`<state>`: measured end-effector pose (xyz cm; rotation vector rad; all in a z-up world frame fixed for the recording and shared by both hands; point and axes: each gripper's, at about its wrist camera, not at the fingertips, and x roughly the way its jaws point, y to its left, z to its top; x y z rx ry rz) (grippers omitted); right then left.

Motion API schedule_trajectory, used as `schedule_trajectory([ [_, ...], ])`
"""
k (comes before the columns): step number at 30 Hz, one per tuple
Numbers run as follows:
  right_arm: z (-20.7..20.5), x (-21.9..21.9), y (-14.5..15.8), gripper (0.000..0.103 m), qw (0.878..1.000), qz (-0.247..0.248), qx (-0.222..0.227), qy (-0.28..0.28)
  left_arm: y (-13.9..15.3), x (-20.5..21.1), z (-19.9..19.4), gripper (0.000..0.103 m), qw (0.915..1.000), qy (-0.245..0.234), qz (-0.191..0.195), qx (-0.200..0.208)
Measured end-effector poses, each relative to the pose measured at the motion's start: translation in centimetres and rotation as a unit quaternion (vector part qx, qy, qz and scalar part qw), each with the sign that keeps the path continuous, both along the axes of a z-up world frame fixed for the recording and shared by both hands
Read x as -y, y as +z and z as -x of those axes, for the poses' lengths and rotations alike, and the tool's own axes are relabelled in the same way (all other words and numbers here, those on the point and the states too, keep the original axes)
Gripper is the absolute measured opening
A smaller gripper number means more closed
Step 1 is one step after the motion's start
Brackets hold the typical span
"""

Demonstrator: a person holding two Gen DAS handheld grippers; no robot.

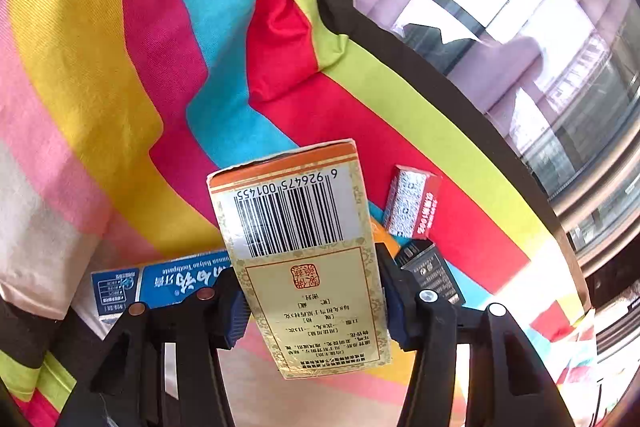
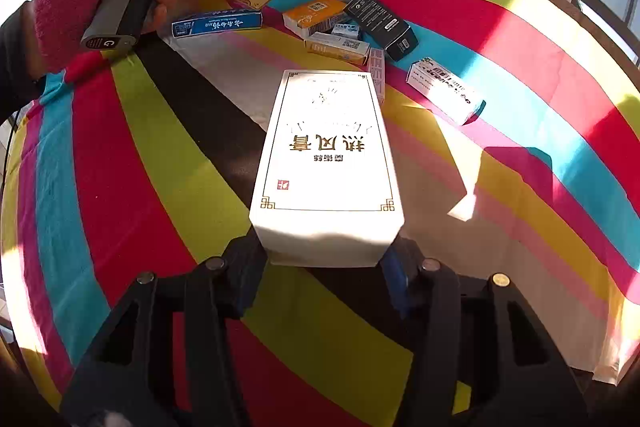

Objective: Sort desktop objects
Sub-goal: 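Carry the beige box and white box in both tools to the cardboard box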

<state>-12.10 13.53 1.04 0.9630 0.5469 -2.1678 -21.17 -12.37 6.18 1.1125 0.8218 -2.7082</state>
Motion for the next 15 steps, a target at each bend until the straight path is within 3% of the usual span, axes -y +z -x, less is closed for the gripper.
schedule_trajectory([
  [4,-1.2,-0.4,0.1,0.055,1.000,0.000,0.008,-0.017,-0.3,-2.6,-7.0,0.055,0.9961,-0.078,0.030,0.030],
  [8,-3.0,-0.9,0.4,0.055,0.999,0.001,0.017,-0.029,-1.1,-3.6,-14.5,0.055,0.9868,-0.136,0.070,0.054],
  [15,-7.0,-0.9,0.9,0.055,0.999,0.006,0.028,-0.029,-2.5,-4.0,-22.4,0.055,0.9783,-0.161,0.115,0.062],
])
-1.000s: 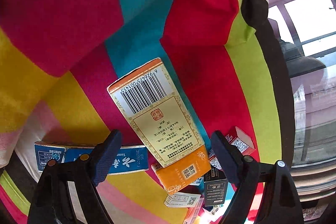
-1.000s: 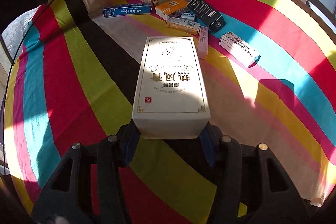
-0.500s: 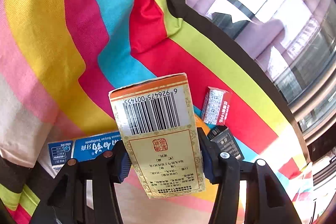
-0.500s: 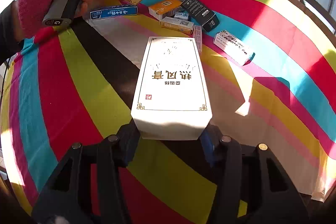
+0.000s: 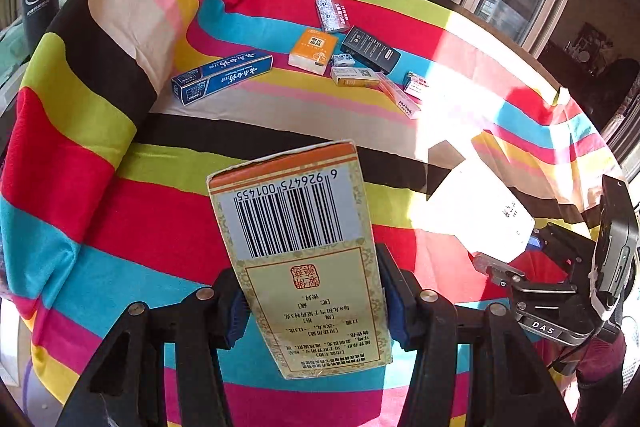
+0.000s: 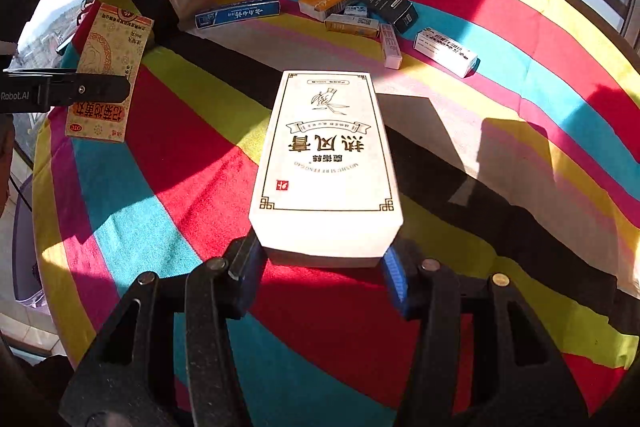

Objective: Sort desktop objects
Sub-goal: 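Carry the beige box and white box in both tools to the cardboard box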

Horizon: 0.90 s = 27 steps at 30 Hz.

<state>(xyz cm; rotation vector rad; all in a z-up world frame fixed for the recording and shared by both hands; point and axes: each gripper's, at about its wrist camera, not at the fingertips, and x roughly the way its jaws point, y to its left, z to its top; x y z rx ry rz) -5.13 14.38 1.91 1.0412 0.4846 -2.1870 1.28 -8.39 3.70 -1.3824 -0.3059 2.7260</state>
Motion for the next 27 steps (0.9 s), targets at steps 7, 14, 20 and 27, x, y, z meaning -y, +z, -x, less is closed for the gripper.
schedule_trajectory([
  [7,-3.8,1.0,0.2,0.055,1.000,0.022,0.005,0.002,-0.7,0.3,-6.0,0.055,0.9994,0.027,-0.021,-0.002],
  [14,-7.8,0.9,0.8,0.055,0.999,0.043,-0.004,0.001,-0.4,0.4,-10.4,0.054,0.9977,0.034,-0.059,0.000],
  [20,-9.4,0.8,0.4,0.055,0.999,0.037,-0.005,0.008,-0.8,0.6,-11.7,0.054,0.9971,0.039,-0.066,-0.002],
  [27,-7.4,2.3,-0.6,0.081,1.000,0.004,0.008,0.000,-3.2,-0.6,-7.7,0.063,0.9990,0.042,-0.001,0.018],
])
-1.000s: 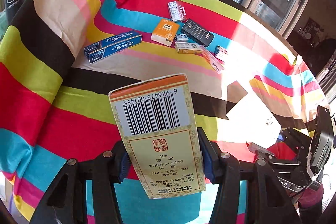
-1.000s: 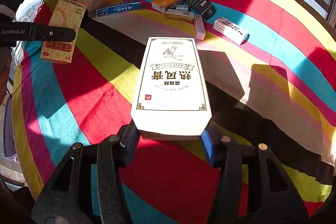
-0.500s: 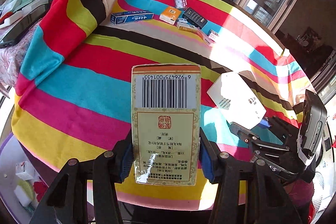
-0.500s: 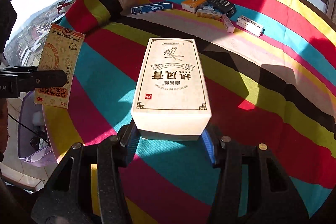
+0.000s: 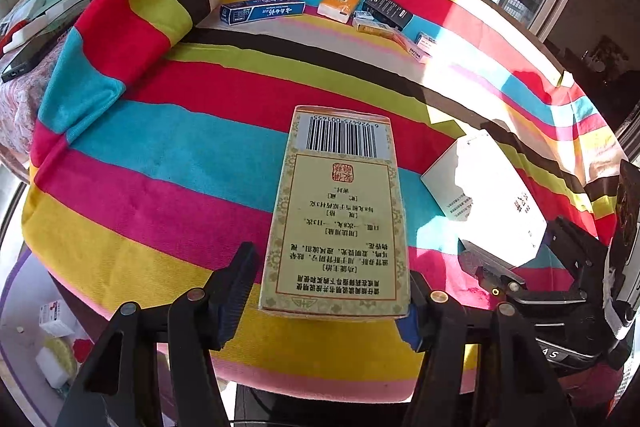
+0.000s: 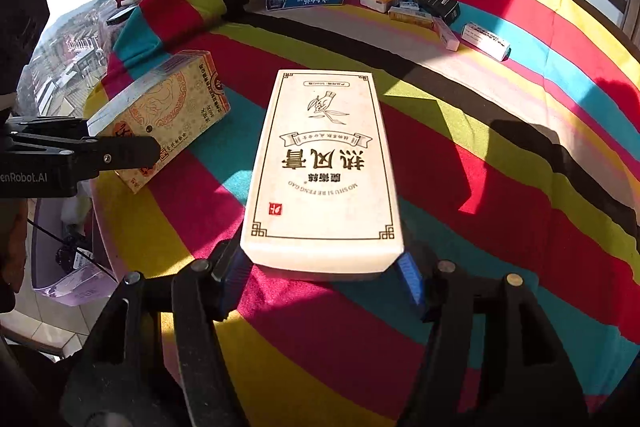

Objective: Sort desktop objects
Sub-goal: 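Carry the beige box and white box in both tools to the cardboard box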

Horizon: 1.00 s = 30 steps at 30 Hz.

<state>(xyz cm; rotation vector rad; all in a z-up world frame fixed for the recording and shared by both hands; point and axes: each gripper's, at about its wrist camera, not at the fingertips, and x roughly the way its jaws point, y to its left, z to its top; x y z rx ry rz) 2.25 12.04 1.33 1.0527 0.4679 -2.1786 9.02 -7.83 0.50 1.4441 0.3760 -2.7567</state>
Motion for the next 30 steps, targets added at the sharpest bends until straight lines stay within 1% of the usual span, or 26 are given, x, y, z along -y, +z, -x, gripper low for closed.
schedule_trajectory([
  [1,0.5,0.2,0.0,0.082,1.000,0.001,0.002,-0.001,-0.1,-0.3,0.7,0.067,0.9997,0.000,0.025,-0.002],
  [2,0.9,0.5,-0.1,0.082,1.000,0.002,0.003,-0.001,-0.2,-0.6,1.4,0.067,0.9991,0.000,0.043,-0.005],
  [6,2.0,1.3,-0.1,0.082,1.000,0.000,-0.001,-0.006,-0.4,-1.0,3.3,0.067,0.9970,0.004,0.077,-0.003],
  [7,1.8,1.4,-0.1,0.073,1.000,0.003,-0.004,-0.004,-0.4,-1.0,3.2,0.066,0.9967,0.004,0.081,-0.003],
  [8,1.5,1.3,0.1,0.059,1.000,0.011,-0.011,0.001,-0.4,-1.1,2.9,0.063,0.9962,0.004,0.086,-0.004],
  [9,1.1,1.4,0.2,0.054,1.000,0.006,-0.017,0.002,-0.3,-1.3,2.5,0.050,0.9951,0.003,0.098,-0.005],
  [10,0.5,1.5,0.3,0.054,1.000,0.001,-0.025,0.009,-0.3,-1.3,2.0,0.051,0.9951,0.001,0.099,-0.004],
  [12,-0.6,1.6,0.3,0.054,0.999,-0.001,-0.031,0.022,-0.1,-1.2,0.5,0.051,0.9968,-0.001,0.080,-0.004],
  [15,-2.1,1.5,0.6,0.054,0.999,0.008,-0.028,0.031,0.9,-1.4,-2.0,0.051,0.9962,0.011,0.085,-0.016],
  [17,-2.6,1.5,0.6,0.054,0.999,0.006,-0.030,0.032,1.5,-1.0,-3.6,0.051,0.9969,0.017,0.075,-0.020],
  [19,-3.1,1.6,0.7,0.054,0.999,0.004,-0.029,0.036,2.2,-0.6,-4.9,0.051,0.9966,0.023,0.075,-0.024],
  [25,-4.4,1.8,1.4,0.054,0.998,0.002,-0.033,0.045,3.2,0.1,-7.3,0.051,0.9968,0.036,0.068,-0.021],
  [30,-5.4,2.4,2.3,0.055,0.997,0.010,-0.040,0.064,3.5,2.1,-9.3,0.051,0.9953,0.071,0.065,-0.014],
])
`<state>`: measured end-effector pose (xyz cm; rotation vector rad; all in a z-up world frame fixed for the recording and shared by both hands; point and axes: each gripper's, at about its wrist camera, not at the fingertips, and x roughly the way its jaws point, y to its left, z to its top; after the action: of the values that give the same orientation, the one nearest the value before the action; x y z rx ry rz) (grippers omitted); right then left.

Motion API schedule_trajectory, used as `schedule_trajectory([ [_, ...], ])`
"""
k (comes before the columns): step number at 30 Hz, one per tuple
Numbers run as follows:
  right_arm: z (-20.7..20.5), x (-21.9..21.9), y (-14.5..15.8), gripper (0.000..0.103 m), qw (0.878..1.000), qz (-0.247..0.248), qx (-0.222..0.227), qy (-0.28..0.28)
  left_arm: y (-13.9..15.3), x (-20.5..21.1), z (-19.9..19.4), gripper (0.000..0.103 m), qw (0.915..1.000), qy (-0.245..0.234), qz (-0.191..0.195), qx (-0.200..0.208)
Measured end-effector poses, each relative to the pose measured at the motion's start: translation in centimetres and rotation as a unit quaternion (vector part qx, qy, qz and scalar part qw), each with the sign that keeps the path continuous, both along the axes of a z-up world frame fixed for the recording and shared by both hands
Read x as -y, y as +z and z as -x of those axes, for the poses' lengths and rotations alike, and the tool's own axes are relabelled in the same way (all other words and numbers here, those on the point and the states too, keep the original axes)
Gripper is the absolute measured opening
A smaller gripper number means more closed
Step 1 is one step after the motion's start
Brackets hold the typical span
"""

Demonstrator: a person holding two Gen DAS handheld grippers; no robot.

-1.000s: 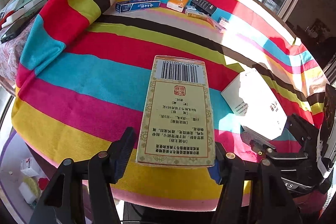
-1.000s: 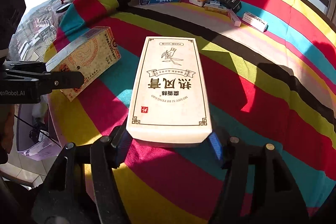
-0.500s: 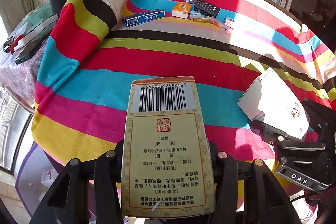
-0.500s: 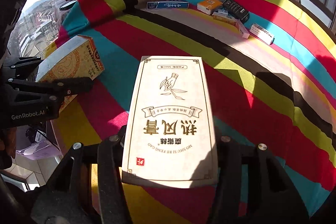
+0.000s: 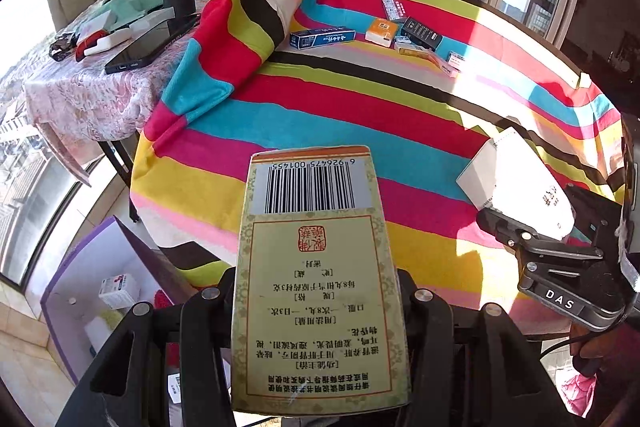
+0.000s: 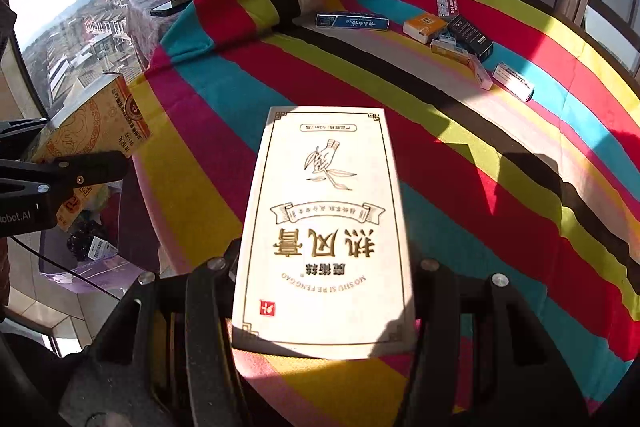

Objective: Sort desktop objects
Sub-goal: 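Carry the beige box and white box in both tools to the cardboard box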

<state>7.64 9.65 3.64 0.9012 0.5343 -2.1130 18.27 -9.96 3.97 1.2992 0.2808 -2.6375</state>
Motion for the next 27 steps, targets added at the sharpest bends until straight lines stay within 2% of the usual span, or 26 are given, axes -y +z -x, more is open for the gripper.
schedule_trajectory([
  [11,-4.0,6.0,-0.1,0.055,0.995,-0.015,-0.012,0.095,-0.9,6.6,-4.9,0.051,0.9945,0.104,-0.012,0.007],
  [19,-7.9,12.3,-0.5,0.055,0.982,-0.036,-0.027,0.183,-1.2,11.5,-7.6,0.051,0.9855,0.169,-0.013,0.002],
  [27,-11.4,18.7,-2.2,0.055,0.968,-0.058,-0.023,0.244,-2.9,15.5,-9.6,0.051,0.9758,0.217,-0.024,0.011],
])
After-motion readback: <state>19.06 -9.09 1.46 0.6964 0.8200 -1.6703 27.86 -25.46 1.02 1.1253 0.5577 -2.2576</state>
